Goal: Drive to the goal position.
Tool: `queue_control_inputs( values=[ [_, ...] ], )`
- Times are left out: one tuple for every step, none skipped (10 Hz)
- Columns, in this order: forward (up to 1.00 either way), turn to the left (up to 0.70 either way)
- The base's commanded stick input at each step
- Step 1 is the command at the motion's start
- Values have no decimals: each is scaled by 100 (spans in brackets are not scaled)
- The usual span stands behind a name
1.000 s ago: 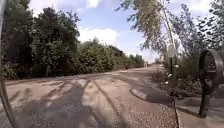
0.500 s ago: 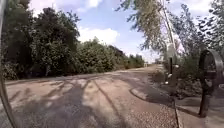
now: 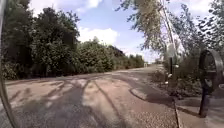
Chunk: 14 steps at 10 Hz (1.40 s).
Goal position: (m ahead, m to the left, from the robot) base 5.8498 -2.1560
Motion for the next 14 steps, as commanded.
queue_control_inputs(
  values=[
    [4, 0],
    [4, 0],
    [4, 0],
    [4, 0],
    [4, 0],
    [4, 0],
    [4, 0],
    [4, 0],
    [4, 0],
    [4, 0],
    [4, 0],
    [4, 0],
    [4, 0],
    [4, 0]
  ],
)
